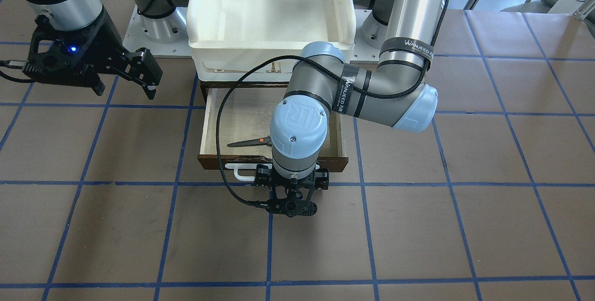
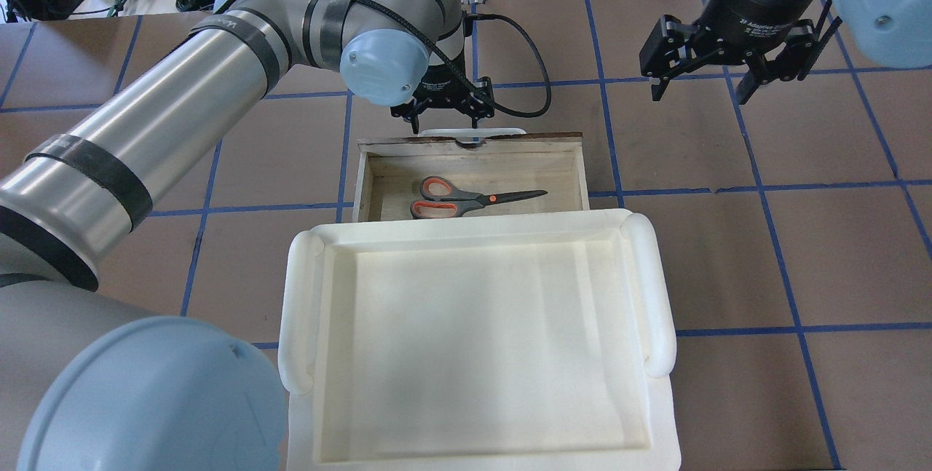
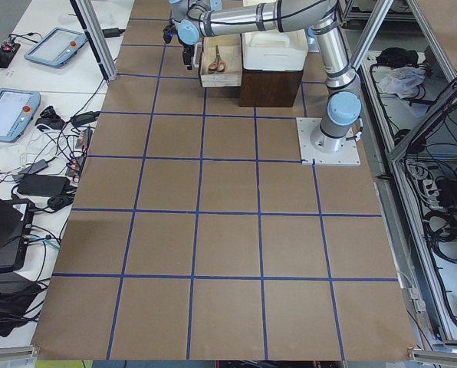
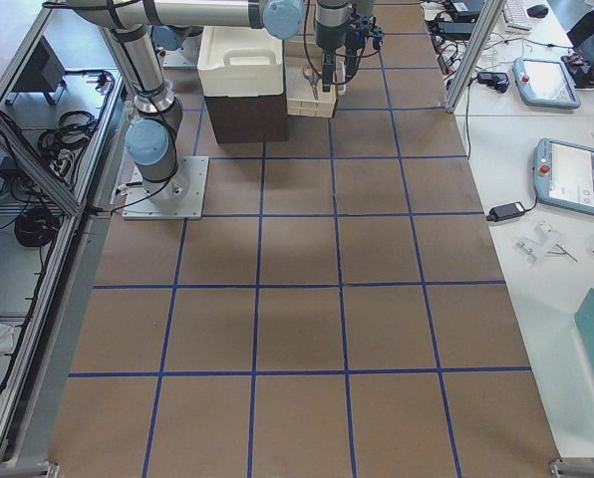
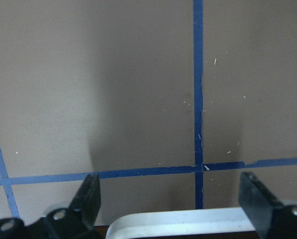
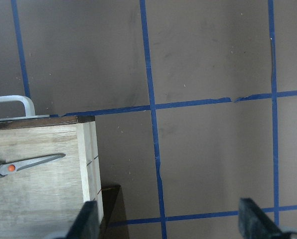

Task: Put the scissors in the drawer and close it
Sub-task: 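Push the drawer closed toward the robot with the left gripper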

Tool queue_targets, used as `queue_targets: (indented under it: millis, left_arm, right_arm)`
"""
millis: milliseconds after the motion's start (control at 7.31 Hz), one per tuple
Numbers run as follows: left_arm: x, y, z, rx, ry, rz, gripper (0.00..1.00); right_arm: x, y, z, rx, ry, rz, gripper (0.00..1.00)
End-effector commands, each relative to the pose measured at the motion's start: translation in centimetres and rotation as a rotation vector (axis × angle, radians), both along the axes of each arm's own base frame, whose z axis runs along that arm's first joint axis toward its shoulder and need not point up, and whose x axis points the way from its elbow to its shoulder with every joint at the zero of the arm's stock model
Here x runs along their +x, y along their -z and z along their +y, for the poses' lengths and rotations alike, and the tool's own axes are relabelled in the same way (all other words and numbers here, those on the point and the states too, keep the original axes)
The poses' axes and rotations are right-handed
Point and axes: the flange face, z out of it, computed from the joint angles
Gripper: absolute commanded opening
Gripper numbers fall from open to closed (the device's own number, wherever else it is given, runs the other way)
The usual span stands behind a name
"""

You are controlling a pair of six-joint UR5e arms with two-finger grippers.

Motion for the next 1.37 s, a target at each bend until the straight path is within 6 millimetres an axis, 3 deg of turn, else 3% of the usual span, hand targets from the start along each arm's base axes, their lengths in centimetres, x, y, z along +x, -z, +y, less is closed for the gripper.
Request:
queue_targets:
  millis: [0, 547, 1231]
  left_arm:
    - [0.2, 0.1, 0.5, 0.025, 0.000, -0.009, 1.00]
    - [0.5, -1.2, 1.7, 0.067, 0.000, -0.022, 1.00]
    - [1.2, -1.2, 4.0, 0.109, 0.002, -0.036, 1.00]
  right_arm:
    - [0.0, -0.1, 0.1, -0.001, -0.003, 0.000, 1.00]
    - [0.0, 0.0, 0.0, 0.002, -0.005, 0.000, 1.00]
    - [-0.1, 0.0, 0.0, -0.001, -0.005, 0.000, 1.00]
